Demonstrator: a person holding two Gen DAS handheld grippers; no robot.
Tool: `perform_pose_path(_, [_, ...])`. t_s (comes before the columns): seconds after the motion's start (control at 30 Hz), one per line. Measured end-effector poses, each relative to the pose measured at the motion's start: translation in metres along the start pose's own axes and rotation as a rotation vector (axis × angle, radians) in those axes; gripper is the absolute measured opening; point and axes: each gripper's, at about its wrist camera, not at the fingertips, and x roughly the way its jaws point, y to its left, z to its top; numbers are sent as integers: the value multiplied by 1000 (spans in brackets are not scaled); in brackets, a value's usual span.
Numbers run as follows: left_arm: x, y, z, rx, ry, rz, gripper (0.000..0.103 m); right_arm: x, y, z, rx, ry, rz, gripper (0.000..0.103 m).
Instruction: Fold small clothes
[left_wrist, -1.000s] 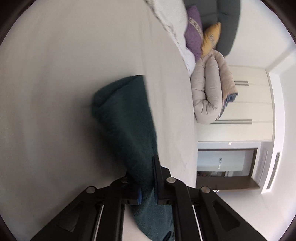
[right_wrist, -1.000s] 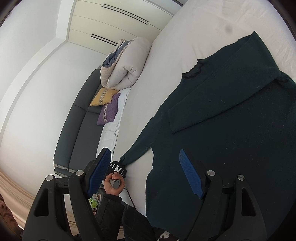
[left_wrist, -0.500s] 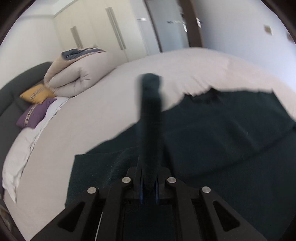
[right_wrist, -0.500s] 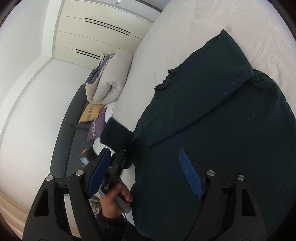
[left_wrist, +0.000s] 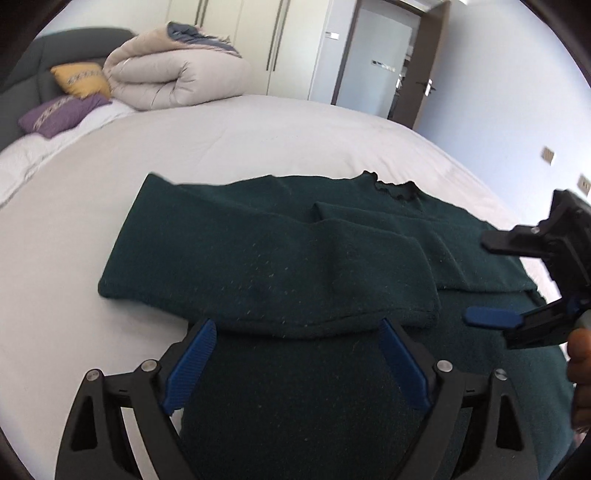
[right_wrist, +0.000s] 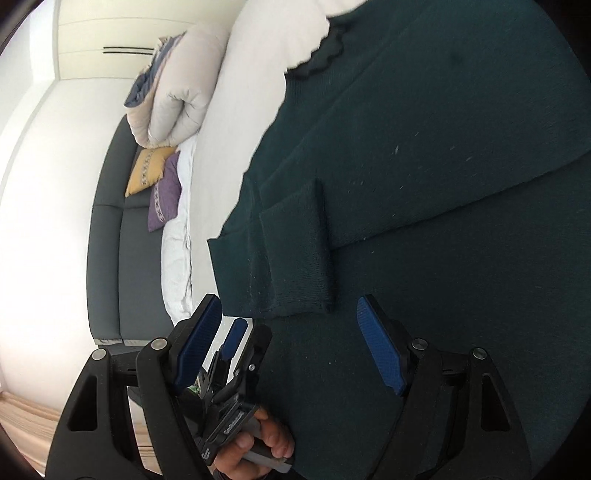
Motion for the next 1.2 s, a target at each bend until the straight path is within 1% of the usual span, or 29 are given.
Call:
perform_pose_path(0.03, [2, 7, -4, -40, 13, -6, 90, 15, 1, 2, 16, 24, -13, 75])
perform_pose_path(0.07, [5, 17, -6, -87, 18, -29, 86, 27, 1, 5, 30, 41, -32, 75])
perform_pose_path(0.1, [5, 25, -7, -124, 8, -58, 85, 38, 1, 6, 35, 48, -55, 75])
perform_pose_path(0.13, [3, 30, -7, -152, -5, -79, 84, 47, 2, 9, 38, 40, -71, 75])
perform_pose_path(0.2, [4, 32, -9, -164, -12, -94, 84, 55, 6, 16, 43, 14, -69, 73])
perform_pose_path(0.23, [4, 30, -10, -156, -13, -88, 84, 58, 7, 20, 48, 3, -68, 65])
perform_pose_path(0.27, [4, 28, -10, -146, -15, -79, 84, 61, 9, 23, 41, 2, -78, 60])
perform_pose_path(0.33, [6, 24, -8, -134, -12, -69, 84, 69, 16, 27, -2, 13, -135, 28])
perform_pose_path(0.37, [5, 24, -9, -136, -13, -70, 84, 71, 19, 28, -30, 17, -173, 23])
perform_pose_path(0.4, [3, 25, -10, -140, -16, -76, 84, 69, 22, 28, -60, 13, -197, 16])
perform_pose_path(0.43, [2, 27, -12, -146, -21, -83, 84, 66, 27, 29, -85, 5, -206, 11])
perform_pose_path(0.47, [1, 29, -12, -151, -24, -89, 84, 60, 32, 29, -115, -11, -219, 9])
perform_pose_path(0.53, [1, 30, -11, -153, -27, -93, 84, 43, 44, 30, -186, -55, -258, 7])
perform_pose_path(0.6, [2, 29, -11, -144, -26, -85, 84, 23, 56, 35, -252, -102, -314, 7])
perform_pose_path(0.77, [1, 26, -12, -130, -35, -72, 82, -16, 60, 66, -329, -190, -505, 7])
perform_pose_path(0.8, [-1, 28, -12, -138, -43, -66, 81, -21, 57, 75, -328, -198, -538, 7])
perform_pose_path(0.83, [-3, 31, -14, -152, -58, -61, 75, -25, 53, 81, -320, -203, -561, 7])
perform_pose_path(0.97, [-11, 52, -18, -257, -104, -66, 72, -42, 22, 96, -278, -212, -600, 7])
perform_pose_path(1.03, [-10, 63, -20, -311, -102, -82, 72, -45, 10, 102, -263, -222, -612, 7])
perform_pose_path(1.07, [-10, 66, -20, -326, -99, -90, 70, -46, 7, 105, -254, -227, -614, 7])
perform_pose_path(1.2, [-9, 68, -19, -323, -102, -92, 69, -53, -6, 116, -227, -251, -613, 7])
